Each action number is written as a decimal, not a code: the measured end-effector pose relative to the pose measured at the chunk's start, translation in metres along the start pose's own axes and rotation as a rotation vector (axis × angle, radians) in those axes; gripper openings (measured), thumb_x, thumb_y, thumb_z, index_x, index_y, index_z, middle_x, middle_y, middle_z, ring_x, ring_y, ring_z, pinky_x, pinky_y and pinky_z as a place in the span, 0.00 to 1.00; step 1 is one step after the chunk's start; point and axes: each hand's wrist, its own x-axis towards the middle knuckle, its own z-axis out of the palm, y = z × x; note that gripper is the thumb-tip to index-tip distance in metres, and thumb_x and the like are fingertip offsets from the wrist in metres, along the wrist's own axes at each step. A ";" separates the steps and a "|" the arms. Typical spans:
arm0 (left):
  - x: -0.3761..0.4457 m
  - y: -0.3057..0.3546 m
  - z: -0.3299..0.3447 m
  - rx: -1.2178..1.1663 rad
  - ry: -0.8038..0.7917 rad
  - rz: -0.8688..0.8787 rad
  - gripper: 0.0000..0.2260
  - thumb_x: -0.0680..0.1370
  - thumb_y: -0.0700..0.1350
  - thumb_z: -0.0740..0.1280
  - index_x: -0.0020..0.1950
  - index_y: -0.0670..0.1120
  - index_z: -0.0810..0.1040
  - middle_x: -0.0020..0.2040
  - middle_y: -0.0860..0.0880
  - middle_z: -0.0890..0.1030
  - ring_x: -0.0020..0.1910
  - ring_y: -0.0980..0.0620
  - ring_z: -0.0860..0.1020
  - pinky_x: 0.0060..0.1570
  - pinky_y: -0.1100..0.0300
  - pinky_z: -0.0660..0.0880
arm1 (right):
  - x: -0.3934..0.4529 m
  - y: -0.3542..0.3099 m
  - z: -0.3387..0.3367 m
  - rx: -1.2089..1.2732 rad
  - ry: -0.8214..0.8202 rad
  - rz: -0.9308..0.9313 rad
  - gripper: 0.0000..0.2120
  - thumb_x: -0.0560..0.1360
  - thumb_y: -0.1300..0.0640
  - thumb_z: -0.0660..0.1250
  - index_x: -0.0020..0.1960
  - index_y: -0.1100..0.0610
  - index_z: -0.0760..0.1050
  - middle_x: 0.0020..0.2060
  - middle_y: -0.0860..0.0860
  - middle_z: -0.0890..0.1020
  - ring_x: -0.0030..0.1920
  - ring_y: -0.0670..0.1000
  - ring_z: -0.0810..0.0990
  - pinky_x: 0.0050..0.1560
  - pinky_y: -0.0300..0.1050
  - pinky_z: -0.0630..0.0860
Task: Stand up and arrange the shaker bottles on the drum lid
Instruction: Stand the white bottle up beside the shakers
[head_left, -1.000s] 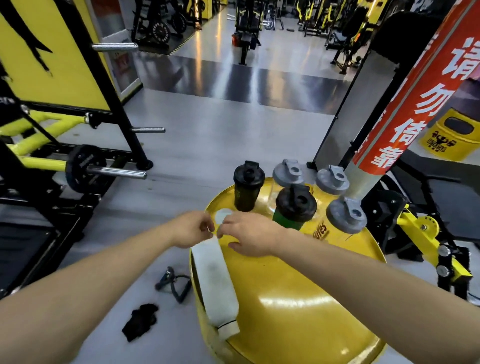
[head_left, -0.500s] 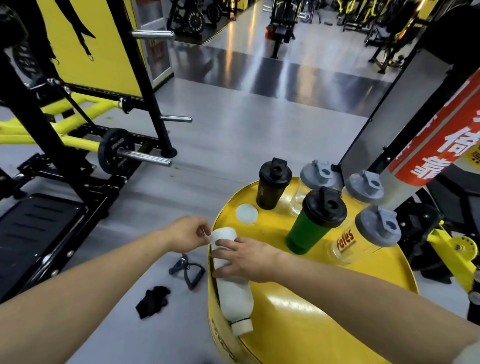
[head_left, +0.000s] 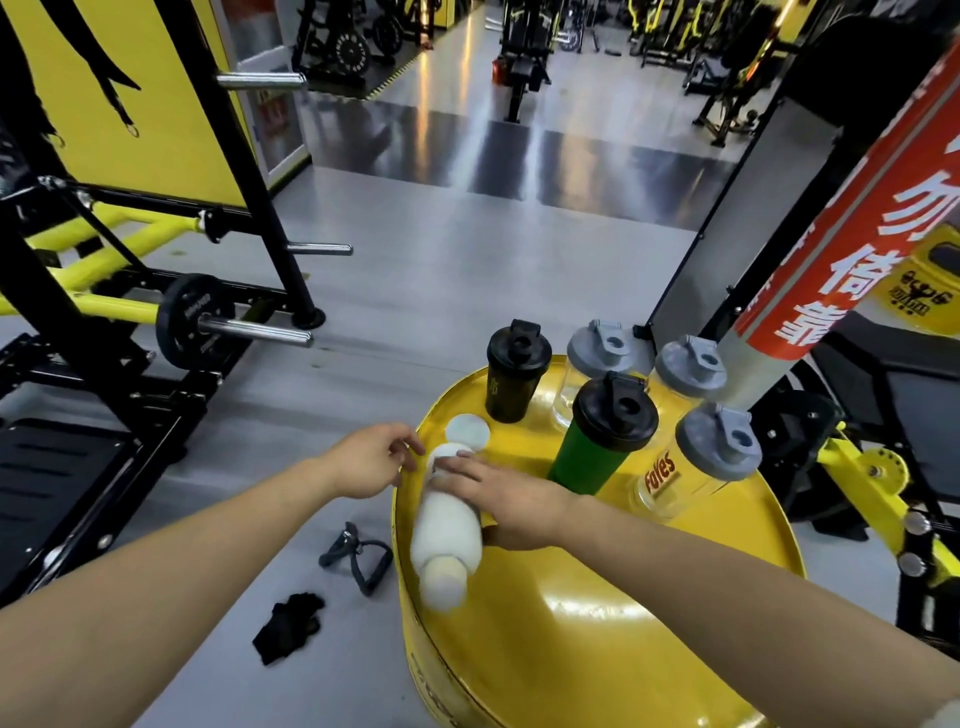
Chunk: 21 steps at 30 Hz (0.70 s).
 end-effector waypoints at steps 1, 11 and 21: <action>0.000 0.002 0.001 -0.031 -0.008 0.001 0.15 0.80 0.32 0.55 0.55 0.47 0.77 0.49 0.44 0.82 0.38 0.50 0.80 0.34 0.70 0.74 | 0.000 0.004 0.003 0.095 0.052 0.081 0.44 0.70 0.54 0.78 0.79 0.50 0.57 0.78 0.54 0.60 0.77 0.60 0.60 0.76 0.57 0.62; 0.011 0.039 0.021 -0.414 -0.049 -0.004 0.25 0.76 0.39 0.69 0.71 0.56 0.70 0.64 0.55 0.77 0.59 0.50 0.77 0.54 0.52 0.78 | 0.004 -0.005 0.001 0.918 0.513 0.660 0.40 0.71 0.50 0.78 0.76 0.53 0.60 0.68 0.49 0.75 0.66 0.50 0.74 0.60 0.43 0.73; 0.023 0.040 0.036 -0.641 -0.042 0.046 0.34 0.71 0.34 0.72 0.74 0.52 0.68 0.67 0.49 0.76 0.61 0.44 0.79 0.57 0.43 0.80 | 0.000 -0.002 0.005 0.794 0.614 0.695 0.41 0.70 0.50 0.78 0.76 0.49 0.60 0.68 0.49 0.76 0.67 0.53 0.75 0.62 0.50 0.76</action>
